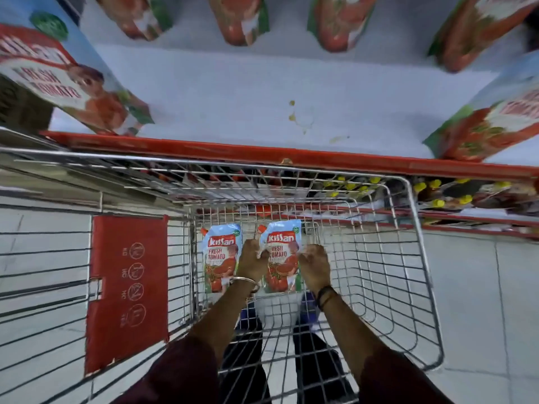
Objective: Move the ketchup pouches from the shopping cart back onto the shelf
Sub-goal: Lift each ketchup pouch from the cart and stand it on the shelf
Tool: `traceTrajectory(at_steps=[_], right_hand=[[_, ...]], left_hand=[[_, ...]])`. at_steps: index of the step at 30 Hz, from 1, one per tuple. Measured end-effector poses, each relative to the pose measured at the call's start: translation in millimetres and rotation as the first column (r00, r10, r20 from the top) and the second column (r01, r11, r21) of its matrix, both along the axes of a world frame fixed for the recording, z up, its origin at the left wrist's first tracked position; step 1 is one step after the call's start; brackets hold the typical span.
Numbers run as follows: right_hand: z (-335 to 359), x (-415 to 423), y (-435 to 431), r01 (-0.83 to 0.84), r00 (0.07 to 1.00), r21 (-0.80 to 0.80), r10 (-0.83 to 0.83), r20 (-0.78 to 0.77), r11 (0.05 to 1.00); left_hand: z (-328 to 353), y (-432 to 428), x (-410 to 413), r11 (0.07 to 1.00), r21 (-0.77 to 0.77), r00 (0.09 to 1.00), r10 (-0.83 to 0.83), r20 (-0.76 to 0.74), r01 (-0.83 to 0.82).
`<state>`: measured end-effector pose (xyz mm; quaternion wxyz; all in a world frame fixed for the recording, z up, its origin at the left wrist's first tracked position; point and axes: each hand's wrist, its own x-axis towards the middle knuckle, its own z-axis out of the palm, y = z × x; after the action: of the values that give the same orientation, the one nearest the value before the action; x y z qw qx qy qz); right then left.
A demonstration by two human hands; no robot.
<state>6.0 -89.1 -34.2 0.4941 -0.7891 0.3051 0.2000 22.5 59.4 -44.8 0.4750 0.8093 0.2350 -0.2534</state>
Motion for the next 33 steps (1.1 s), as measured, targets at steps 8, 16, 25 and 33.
traceTrajectory(at_steps=[8, 16, 25, 33], right_hand=[[-68, 5, 7, -0.056, 0.965, 0.014, 0.057, -0.256, 0.998], [-67, 1, -4, -0.013, 0.966, 0.047, 0.024, -0.256, 0.999], [25, -5, -13, 0.035, 0.998, 0.199, -0.025, -0.052, 0.979], [130, -4, -17, 0.008, 0.968, 0.242, -0.068, 0.24, 0.97]], left_hand=[[-97, 4, -19, 0.974, -0.14, 0.943, 0.13, -0.308, -0.18], [-41, 10, -3, 0.947, -0.15, 0.904, 0.212, -0.372, -0.284], [42, 6, -11, 0.958, -0.194, 0.966, 0.176, -0.191, -0.213], [148, 3, -13, 0.921, -0.329, 0.954, 0.264, 0.141, -0.206]])
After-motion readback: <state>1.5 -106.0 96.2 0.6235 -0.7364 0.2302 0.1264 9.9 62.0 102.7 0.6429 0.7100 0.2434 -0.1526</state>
